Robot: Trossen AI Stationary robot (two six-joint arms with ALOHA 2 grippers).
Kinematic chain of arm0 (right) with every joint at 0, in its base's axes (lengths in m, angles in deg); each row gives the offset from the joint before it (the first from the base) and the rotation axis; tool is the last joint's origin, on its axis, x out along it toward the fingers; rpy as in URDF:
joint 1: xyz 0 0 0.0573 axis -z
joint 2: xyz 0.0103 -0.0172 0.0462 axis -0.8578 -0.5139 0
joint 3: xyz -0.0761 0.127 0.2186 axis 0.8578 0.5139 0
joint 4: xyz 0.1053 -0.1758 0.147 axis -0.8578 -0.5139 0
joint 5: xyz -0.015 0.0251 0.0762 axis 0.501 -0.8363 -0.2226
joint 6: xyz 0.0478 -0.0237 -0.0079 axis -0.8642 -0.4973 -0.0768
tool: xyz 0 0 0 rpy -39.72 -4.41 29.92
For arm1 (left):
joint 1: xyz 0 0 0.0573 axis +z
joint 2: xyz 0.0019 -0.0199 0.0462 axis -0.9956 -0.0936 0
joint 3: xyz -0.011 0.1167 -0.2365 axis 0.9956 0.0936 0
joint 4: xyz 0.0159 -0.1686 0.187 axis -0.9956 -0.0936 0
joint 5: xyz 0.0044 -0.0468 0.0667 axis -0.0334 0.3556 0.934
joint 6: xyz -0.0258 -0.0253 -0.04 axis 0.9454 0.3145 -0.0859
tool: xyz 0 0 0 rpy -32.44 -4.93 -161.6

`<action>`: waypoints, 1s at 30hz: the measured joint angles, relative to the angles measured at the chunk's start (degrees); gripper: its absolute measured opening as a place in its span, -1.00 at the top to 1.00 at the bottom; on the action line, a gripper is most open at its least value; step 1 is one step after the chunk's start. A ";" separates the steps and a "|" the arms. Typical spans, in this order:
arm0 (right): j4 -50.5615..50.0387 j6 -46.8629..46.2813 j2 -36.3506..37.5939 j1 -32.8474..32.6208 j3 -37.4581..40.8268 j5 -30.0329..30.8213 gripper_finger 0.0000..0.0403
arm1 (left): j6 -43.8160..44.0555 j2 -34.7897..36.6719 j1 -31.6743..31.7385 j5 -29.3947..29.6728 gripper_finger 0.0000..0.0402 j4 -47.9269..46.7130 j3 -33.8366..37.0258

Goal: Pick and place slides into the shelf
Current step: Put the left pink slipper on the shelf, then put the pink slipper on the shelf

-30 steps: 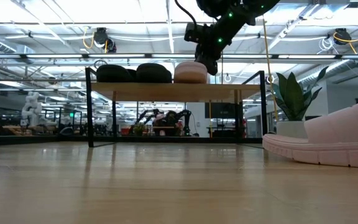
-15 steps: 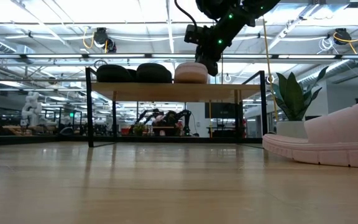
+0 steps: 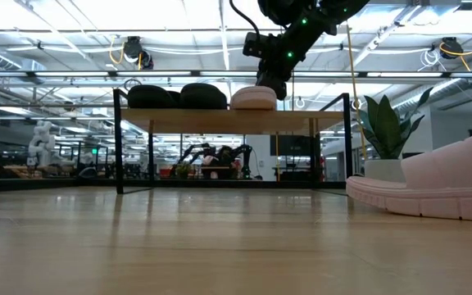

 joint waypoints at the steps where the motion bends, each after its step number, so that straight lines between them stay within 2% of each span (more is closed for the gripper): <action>1: -0.01 -0.01 0.00 0.00 0.00 -0.24 0.78 | 0.00 0.00 0.01 0.00 -0.19 0.00 0.00; 6: -0.06 -0.88 0.00 0.04 0.00 -2.55 0.71 | 0.00 0.00 0.00 0.01 -0.19 0.00 0.00; 30: -0.45 -2.33 0.00 -1.80 0.00 -2.71 0.16 | -0.04 0.00 0.00 0.02 -0.19 0.00 0.00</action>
